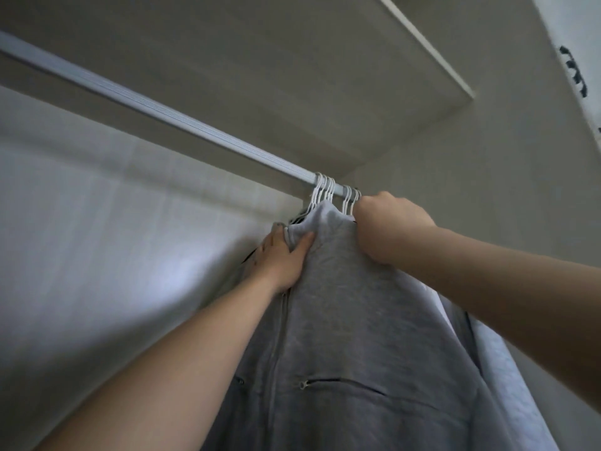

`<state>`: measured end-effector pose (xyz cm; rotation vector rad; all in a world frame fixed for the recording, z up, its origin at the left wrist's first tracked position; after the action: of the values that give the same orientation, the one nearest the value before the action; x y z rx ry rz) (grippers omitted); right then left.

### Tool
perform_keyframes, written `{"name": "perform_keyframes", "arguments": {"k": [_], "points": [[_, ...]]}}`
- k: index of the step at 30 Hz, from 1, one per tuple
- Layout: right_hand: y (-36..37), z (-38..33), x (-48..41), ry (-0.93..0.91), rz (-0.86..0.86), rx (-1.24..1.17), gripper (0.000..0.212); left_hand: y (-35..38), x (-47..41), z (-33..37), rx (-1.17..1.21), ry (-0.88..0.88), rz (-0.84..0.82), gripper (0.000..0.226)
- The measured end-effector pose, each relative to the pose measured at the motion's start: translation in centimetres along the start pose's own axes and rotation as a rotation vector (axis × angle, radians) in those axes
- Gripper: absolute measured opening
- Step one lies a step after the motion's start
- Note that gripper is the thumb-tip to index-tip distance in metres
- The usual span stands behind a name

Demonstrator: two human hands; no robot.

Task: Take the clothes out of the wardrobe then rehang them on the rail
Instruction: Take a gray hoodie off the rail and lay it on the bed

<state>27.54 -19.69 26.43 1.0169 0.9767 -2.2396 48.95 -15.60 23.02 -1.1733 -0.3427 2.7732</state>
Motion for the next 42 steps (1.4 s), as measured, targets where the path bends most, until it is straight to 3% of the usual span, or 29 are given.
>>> {"name": "perform_keyframes", "arguments": {"k": [4, 8, 14, 20, 24, 32, 37, 42], "points": [[0.1, -0.4, -1.2, 0.069, -0.002, -0.009, 0.02, 0.4, -0.4, -0.3, 0.141, 0.043, -0.014, 0.095], [0.6, -0.7, -1.6, 0.095, 0.038, -0.026, 0.003, 0.5, -0.9, -1.1, 0.169, 0.025, -0.005, 0.071], [1.2, 0.2, -1.7, 0.092, 0.137, -0.042, 0.033, 0.6, -1.3, -1.4, 0.127, 0.014, 0.061, 0.074], [1.4, 0.5, -2.4, 0.065, 0.217, -0.05, 0.014, -0.4, -1.2, -0.9, 0.113, -0.027, 0.137, 0.075], [0.6, 1.0, -2.7, 0.052, 0.284, -0.05, 0.016, -2.3, -0.9, 0.2, 0.077, -0.005, 0.225, 0.076], [-2.9, 3.1, 0.9, 0.021, 0.403, -0.017, 0.024, -4.7, 2.1, 3.7, 0.091, 0.099, 0.341, 0.078], [-6.0, 6.2, 5.6, 0.016, 0.44, 0.04, 0.022, -5.2, 6.1, 7.0, 0.097, 0.29, 0.43, 0.092], [-10.0, 10.7, 11.2, -0.006, 0.441, 0.139, 0.024, -4.5, 10.2, 11.2, 0.109, 0.416, 0.464, 0.078]]}}
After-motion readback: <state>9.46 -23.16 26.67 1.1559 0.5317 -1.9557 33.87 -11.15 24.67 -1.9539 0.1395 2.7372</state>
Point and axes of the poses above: each hand's wrist, its own x-axis away from the middle knuckle, its own y-axis out of the palm, z = x × y, the point moved 5 cm from there along -x, towards the middle knuckle, and after that the axes turned 14 degrees about -y, right-handed, at the moved point
